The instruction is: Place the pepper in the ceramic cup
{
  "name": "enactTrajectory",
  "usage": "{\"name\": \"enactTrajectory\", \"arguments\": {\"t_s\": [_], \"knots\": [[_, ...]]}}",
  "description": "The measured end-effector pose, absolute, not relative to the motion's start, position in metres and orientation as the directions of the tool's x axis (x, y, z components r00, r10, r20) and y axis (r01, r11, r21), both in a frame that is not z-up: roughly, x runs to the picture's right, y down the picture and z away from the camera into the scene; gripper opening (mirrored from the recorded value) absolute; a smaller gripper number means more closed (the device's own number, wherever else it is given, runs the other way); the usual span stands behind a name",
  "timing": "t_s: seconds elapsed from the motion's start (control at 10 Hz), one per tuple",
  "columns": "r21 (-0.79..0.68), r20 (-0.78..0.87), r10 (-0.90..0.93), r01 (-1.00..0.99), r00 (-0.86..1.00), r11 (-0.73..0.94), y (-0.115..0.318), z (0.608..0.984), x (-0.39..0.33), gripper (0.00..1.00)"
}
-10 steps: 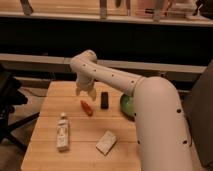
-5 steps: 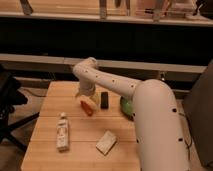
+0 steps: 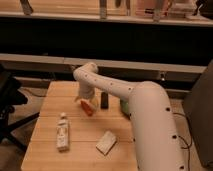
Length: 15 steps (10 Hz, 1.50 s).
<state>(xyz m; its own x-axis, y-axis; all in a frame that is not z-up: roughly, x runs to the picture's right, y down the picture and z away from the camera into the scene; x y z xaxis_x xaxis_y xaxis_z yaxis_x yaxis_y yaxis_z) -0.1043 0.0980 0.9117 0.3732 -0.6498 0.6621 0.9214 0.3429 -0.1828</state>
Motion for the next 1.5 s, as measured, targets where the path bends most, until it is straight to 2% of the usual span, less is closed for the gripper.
{"name": "enactTrajectory", "arguments": {"t_s": [1.3,1.4,1.5], "knots": [[-0.211,0.697,-0.607,0.918,0.382,0.335,0.118,0.927,-0.097,0.8],[-0.212,0.698,-0.607,0.919,0.381,0.333,0.12,0.927,-0.096,0.75],[-0.212,0.698,-0.607,0.919,0.38,0.332,0.12,0.927,-0.096,0.66]]}}
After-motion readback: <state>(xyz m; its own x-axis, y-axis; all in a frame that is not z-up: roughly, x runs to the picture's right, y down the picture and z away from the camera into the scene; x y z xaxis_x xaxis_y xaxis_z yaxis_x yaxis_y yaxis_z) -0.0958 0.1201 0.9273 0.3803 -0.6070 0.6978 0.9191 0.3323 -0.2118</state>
